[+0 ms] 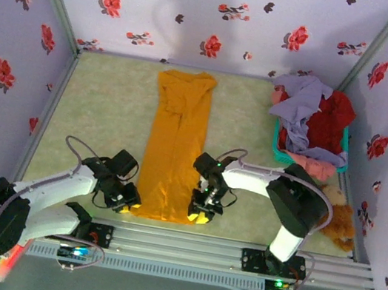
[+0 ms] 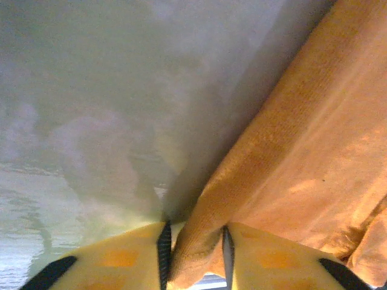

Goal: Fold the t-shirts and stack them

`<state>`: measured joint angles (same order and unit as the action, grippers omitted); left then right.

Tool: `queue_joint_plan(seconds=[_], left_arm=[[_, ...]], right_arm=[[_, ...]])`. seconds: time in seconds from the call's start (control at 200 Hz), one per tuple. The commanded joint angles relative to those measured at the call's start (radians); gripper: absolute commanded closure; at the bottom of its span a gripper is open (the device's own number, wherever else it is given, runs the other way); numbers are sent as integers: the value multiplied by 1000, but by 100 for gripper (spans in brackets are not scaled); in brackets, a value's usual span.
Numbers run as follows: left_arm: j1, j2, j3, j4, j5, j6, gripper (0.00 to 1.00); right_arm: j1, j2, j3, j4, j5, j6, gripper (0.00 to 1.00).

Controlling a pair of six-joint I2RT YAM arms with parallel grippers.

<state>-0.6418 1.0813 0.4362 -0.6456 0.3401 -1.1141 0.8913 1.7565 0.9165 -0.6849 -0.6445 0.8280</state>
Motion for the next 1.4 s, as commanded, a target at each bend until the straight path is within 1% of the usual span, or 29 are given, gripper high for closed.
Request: queue_joint_plan(seconds=[0.0,0.1,0.165,0.295,0.36,0.585,0.645,0.69,0.78,0.95,1.15,1.28,1.395], left_arm=[[-12,-1,-16,60,19,-29,74],[-13,-11,-16,83,19,-43,82],[-15,-15,-13,90,21,-51,87],[-16,-37,10,67,19,-49,96],[-16,-49,33,42,13,-43,100],[-14,-50,148,-16,-8,-31,100],[5,-30,178,-9,1,-35,100],[36,-11,201,18,17,-31,100],[104,67,275,56,16,14,100],[218,283,458,54,42,177,100],[331,505,648,45,54,332,100],[379,608,755,47,79,375,100],[412,697,825,58,125,391,100]], right_arm=[[9,15,24,-2,-24,-27,75],[8,6,19,13,-18,-25,79],[8,-1,18,19,-13,-23,83],[9,-55,-8,46,9,5,100],[8,-92,-17,44,24,17,100],[-5,-181,-8,11,87,35,100],[-31,-189,8,19,104,39,100],[-57,-186,25,33,115,50,100],[-108,-166,72,70,127,58,100],[-212,-89,196,90,151,27,100],[-311,48,365,79,129,-44,100],[-350,128,472,33,139,-96,100],[-378,167,521,25,155,-109,100]])
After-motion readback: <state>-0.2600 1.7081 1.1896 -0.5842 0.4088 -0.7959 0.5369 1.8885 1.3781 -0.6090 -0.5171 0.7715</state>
